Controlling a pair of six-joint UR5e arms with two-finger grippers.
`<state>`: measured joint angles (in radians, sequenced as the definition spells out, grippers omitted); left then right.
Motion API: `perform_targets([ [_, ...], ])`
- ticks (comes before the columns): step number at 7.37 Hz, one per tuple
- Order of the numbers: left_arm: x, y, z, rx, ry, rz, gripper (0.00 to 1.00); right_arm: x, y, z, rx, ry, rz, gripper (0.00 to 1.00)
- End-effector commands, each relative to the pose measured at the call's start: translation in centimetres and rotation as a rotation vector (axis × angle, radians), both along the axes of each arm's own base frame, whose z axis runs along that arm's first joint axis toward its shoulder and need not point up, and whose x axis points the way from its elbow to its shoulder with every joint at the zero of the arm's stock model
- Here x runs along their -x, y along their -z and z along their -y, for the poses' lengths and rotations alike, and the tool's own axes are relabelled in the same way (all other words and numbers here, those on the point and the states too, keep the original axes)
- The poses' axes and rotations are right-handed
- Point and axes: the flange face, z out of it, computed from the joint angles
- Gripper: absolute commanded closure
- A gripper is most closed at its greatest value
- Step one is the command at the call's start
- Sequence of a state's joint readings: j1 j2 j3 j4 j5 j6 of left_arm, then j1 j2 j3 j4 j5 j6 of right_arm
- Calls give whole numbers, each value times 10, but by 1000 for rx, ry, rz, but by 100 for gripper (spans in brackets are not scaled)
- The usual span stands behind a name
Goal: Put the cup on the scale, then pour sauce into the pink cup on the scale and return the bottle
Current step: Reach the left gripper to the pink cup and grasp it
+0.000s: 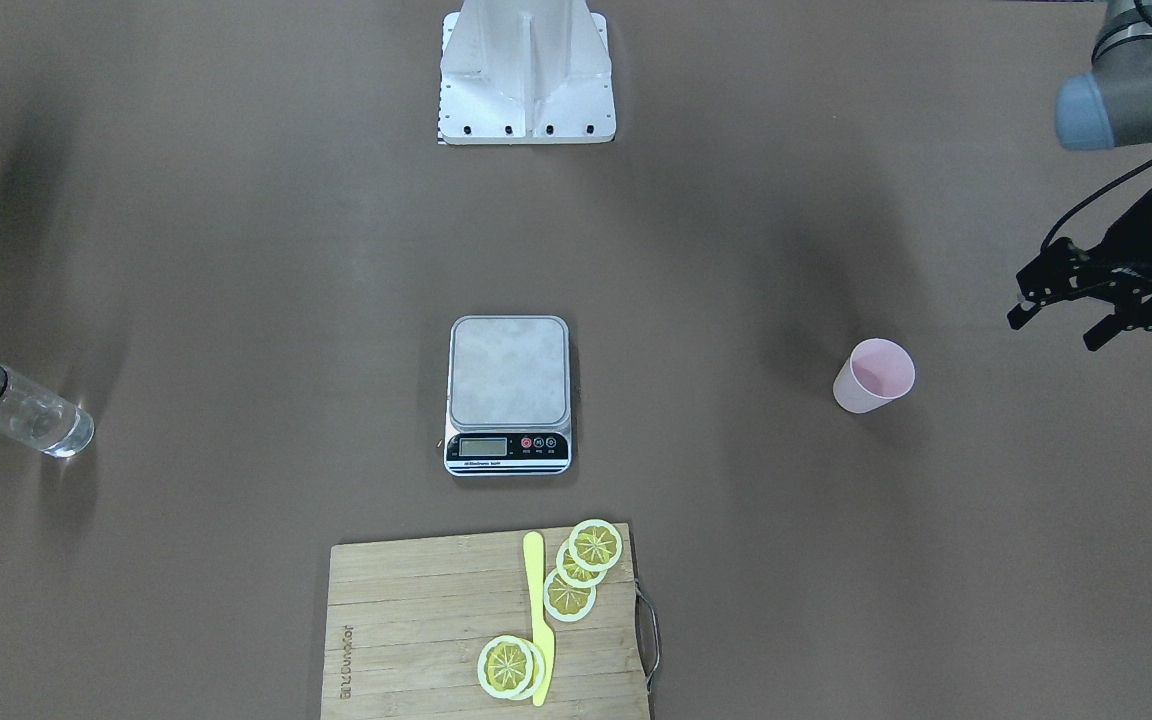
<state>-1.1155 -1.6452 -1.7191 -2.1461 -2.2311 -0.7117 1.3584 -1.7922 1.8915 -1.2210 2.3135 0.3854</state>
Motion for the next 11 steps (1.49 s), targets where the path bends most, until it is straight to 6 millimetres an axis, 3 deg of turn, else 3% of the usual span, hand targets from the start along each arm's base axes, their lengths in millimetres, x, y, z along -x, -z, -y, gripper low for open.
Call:
perform_targets([
  [1,-55,1,-6,48,69,45,3,0,-2,-3,4,-3,1,1],
  [4,-107,13,-10,22,61,65,13,0,-2,-3,4,-2,2,1],
  [5,-119,15,-15,10,52,72,31,0,-3,-3,5,-3,1,1],
  [6,-120,16,-15,8,50,71,63,0,-3,-3,5,-3,1,1],
  [8,-119,15,-16,6,48,73,95,0,-2,-3,4,-3,1,1],
  [9,-119,15,-16,5,48,72,100,0,-2,-3,4,-3,1,1],
  [11,-120,21,-15,-1,50,67,100,0,-2,-3,4,-3,1,1],
])
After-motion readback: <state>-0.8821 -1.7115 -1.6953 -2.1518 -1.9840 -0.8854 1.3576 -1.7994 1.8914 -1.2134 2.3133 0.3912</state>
